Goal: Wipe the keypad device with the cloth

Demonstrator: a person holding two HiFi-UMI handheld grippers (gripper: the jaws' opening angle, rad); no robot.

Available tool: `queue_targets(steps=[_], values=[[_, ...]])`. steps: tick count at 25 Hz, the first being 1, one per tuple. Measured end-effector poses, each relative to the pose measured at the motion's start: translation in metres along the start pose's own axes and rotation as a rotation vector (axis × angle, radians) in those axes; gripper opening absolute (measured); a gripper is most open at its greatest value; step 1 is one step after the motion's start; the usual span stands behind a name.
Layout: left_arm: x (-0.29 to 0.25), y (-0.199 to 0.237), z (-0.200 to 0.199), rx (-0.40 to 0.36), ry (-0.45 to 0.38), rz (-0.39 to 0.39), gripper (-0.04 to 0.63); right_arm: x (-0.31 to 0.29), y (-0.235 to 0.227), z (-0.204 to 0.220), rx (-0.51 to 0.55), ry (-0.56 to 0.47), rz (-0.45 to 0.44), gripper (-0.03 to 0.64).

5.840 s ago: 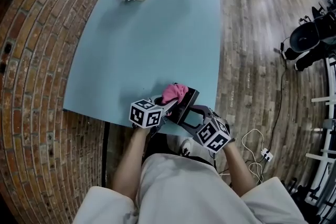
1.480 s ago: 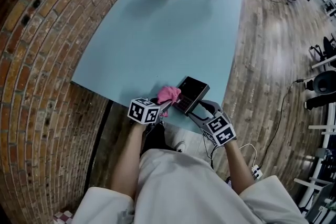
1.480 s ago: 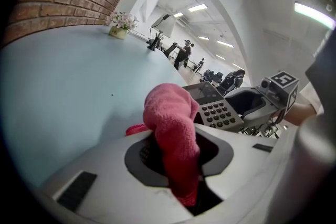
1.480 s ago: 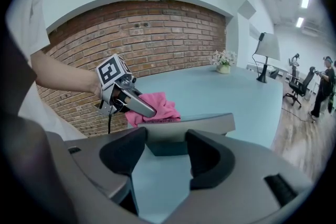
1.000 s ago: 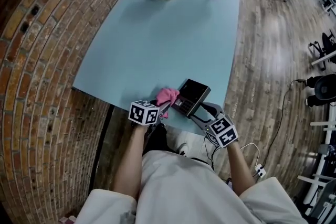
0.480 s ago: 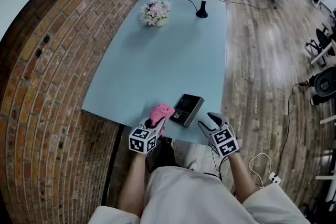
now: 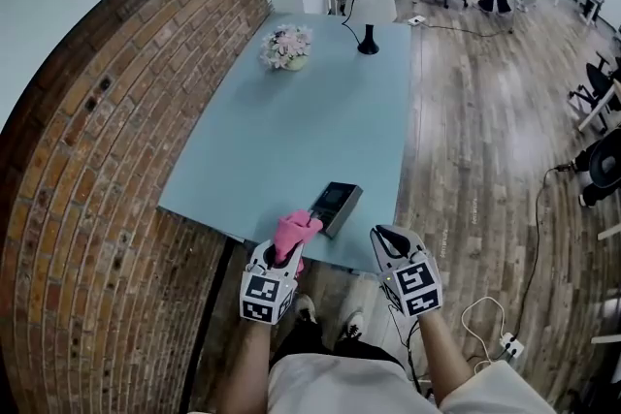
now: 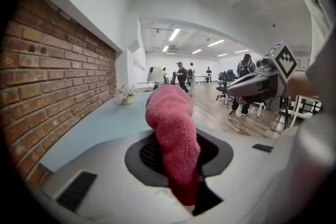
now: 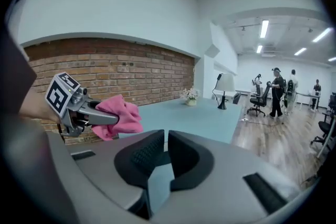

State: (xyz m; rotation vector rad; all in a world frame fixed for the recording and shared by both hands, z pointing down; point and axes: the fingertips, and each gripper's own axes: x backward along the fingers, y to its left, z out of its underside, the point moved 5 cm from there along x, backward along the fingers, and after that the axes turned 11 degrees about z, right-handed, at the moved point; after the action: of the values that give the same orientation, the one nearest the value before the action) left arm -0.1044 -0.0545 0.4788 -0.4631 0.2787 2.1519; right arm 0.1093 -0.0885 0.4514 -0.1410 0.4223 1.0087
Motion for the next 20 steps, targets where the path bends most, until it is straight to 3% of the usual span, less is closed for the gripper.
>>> queue_targets(steps=[10, 20], values=[[0.042, -0.037, -0.032, -0.034, -0.062, -0.024, 0.133, 0.066, -0.004, -0.024, -0.03, -0.088, 0.058, 0.012], [0.143, -0.092, -0.012, -0.07, -0.08, -0.009, 0.133, 0.162, 0.062, -0.028, 0.014, -0.163, 0.14, 0.011]])
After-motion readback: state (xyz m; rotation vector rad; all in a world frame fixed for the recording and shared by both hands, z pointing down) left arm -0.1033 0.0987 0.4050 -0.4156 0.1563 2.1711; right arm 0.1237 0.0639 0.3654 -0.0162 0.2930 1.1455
